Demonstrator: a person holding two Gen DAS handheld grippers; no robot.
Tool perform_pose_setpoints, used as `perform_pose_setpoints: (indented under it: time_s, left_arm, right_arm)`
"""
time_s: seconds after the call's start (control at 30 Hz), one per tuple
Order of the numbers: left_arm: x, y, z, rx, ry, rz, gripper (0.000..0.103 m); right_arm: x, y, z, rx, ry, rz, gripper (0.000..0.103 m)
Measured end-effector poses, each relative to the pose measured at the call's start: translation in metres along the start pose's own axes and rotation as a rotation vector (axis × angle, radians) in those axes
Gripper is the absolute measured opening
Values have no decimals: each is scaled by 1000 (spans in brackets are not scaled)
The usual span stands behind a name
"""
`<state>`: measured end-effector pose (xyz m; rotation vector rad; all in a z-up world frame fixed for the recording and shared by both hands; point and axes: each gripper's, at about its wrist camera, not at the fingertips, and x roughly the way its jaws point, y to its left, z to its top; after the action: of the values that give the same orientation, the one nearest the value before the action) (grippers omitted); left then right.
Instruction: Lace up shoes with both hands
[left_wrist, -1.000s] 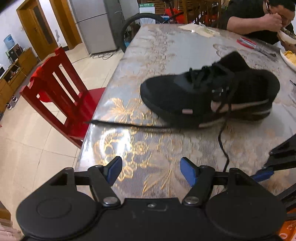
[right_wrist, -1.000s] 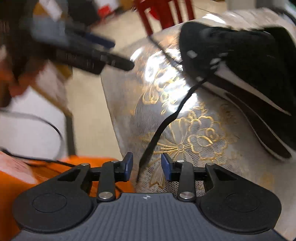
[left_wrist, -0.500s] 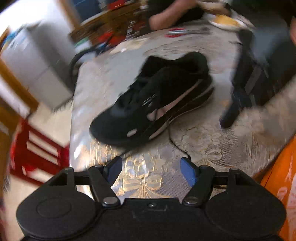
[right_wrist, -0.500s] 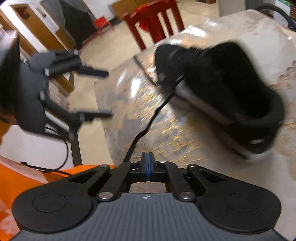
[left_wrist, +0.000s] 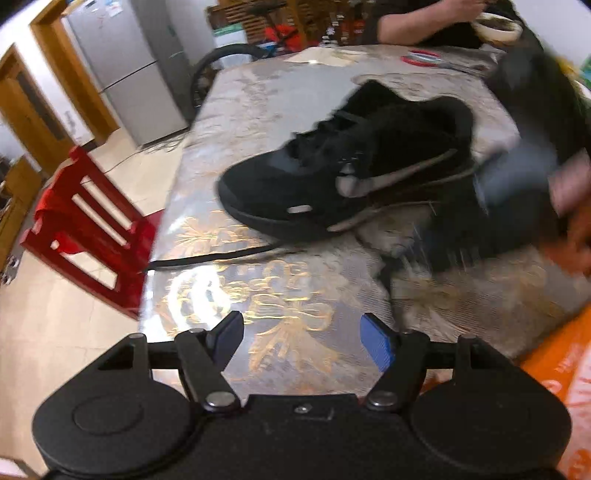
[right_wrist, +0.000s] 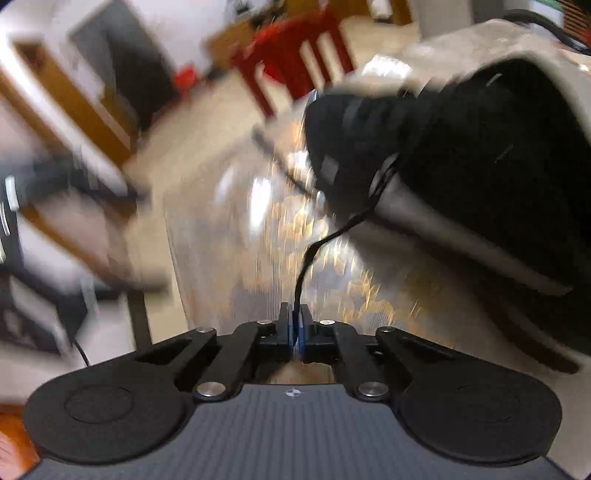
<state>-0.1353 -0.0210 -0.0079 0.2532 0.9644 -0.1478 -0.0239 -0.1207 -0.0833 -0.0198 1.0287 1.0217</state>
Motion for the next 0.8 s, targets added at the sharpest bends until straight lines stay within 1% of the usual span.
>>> perform_pose_setpoints:
  time_s: [0.1,0.17,0.23,0.27,0.3,0.37,0.4,0.47,0.5,0.53,0.6,0.63,0.67,0.7,0.77,0.8]
  left_arm:
    - [-8,-7,9,-54,-80,-83,67]
    - [-11,-12,16,-89,-141,-129,67]
    - [-8,-17,28,-111,-213,-146,67]
    - [-4,-19,34,-102,-231,-145,67]
    - [1,-22,40,-92,-236,-141,67]
    - [9,-27,50,-78,-231,-132,65]
    - [14,-30,55,-70,-228,-128,63]
    - [22,-35,65,-56,-223,-119,27]
    - [27,-38,70,-49,-220,-114,3]
    - [28,-39,73,-55,-228,-105,3]
    - [26,-35,77,-90,-264,-72,3]
    - [22,-36,79,-82,-288,-34,3]
    - [16,-40,81,-46,-318,21,3]
    - [9,-48,81,26,-355,97,3]
    - [0,-67,80,196,-416,236,3]
    - [-2,-75,79,268,-429,272,3]
  right_arm:
    - [-44,-13,17,133,-145,44,3]
    - [-67,-24,24,244,-222,73,3]
    - [-85,-34,26,357,-281,118,3]
    - [-91,-38,25,396,-296,145,3]
    - [-96,-41,23,432,-311,167,3]
    - [-102,-43,21,473,-344,179,3]
    - [-104,-44,20,487,-356,185,3]
    - [-115,-45,19,496,-368,187,4]
    - [-124,-46,16,491,-375,175,4]
    - [-131,-46,13,484,-381,158,4]
    - [-142,-48,6,480,-375,151,4]
    - [-142,-50,1,481,-358,160,5]
    - [-141,-52,-2,478,-335,167,8]
    - [-137,-53,-5,463,-290,171,9]
    - [-131,-56,-6,417,-206,166,14]
    - [-135,-55,-3,373,-196,155,15]
